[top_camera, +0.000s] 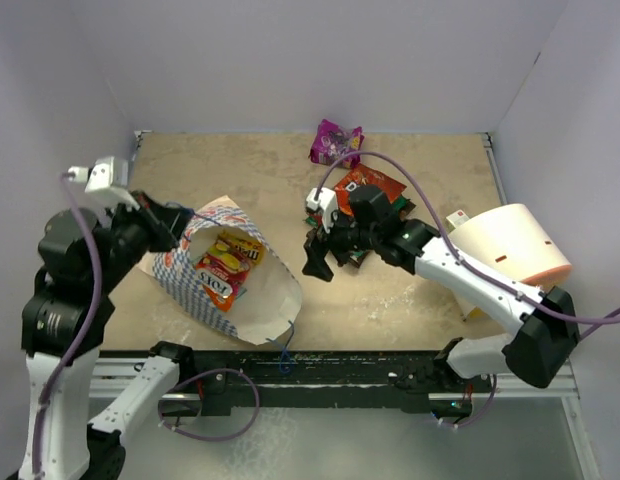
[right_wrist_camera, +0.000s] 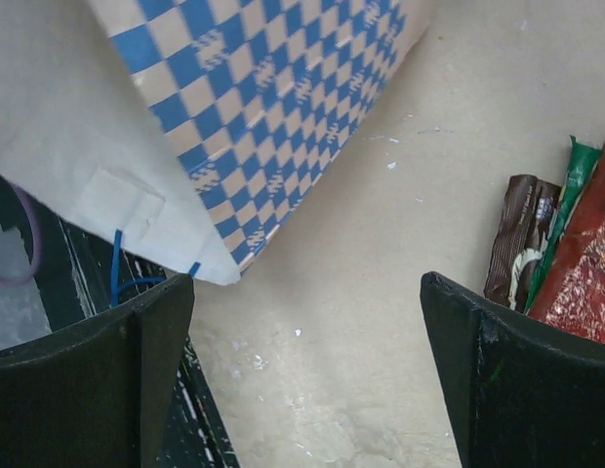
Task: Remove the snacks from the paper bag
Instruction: Adjust the paper bag at the center of the board.
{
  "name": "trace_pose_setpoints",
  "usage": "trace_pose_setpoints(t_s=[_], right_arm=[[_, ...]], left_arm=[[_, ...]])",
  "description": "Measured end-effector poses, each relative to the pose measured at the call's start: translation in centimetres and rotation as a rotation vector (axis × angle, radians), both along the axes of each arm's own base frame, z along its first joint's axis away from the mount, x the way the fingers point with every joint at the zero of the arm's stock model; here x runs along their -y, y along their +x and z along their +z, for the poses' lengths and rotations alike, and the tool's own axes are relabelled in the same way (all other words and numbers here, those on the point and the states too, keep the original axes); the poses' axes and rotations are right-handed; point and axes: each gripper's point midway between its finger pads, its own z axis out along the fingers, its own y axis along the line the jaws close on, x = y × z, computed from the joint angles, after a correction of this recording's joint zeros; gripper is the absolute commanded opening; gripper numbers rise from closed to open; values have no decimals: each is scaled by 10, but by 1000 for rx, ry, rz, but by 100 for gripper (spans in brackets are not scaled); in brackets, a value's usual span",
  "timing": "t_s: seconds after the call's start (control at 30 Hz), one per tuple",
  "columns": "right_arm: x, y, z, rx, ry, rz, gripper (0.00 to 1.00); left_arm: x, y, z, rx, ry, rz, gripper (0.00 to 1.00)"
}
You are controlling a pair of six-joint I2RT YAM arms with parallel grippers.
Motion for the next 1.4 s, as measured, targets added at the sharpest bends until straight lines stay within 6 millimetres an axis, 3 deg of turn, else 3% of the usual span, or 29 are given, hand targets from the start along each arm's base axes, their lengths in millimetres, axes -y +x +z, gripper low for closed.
trace_pose_setpoints(t_s=[0.13, 0.23, 0.33, 0.43, 0.57, 0.7, 0.8, 0.9, 1.03, 1.1, 1.23, 1.33, 1.4], right_arm=[[-4, -22, 4, 111, 14, 105, 100], [-13, -40, 23, 232, 69, 200, 98], [-30, -68, 45, 351, 141, 333, 87], [-47, -101, 54, 458, 174, 492, 62], [-66, -147, 51, 622, 192, 722, 56], [-85, -176, 30, 725, 168, 868, 56], [-107, -180, 1, 769, 97, 920, 55], [-125, -167, -23, 787, 28, 900, 55], [-122, -154, -38, 813, -23, 850, 58], [-111, -154, -35, 819, -15, 834, 63], [-86, -163, -6, 844, 67, 798, 70], [-71, -170, 16, 869, 141, 771, 65], [-66, -172, 14, 876, 156, 766, 60]], left_arm=[[9, -47, -9, -49, -117, -62, 0], [17, -61, -14, -92, -161, -105, 0], [24, -59, -19, -145, -177, -136, 0], [30, -53, -14, -169, -177, -163, 0], [39, -50, -4, -182, -169, -219, 0], [47, -47, -1, -202, -172, -267, 0], [52, -47, 0, -205, -173, -297, 0], [55, -51, 0, -213, -170, -329, 0], [57, -60, -1, -210, -161, -365, 0], [57, -65, -3, -205, -152, -378, 0], [56, -70, -11, -216, -137, -384, 0], [56, -68, -19, -236, -130, -381, 0], [56, -66, -21, -246, -130, -381, 0]])
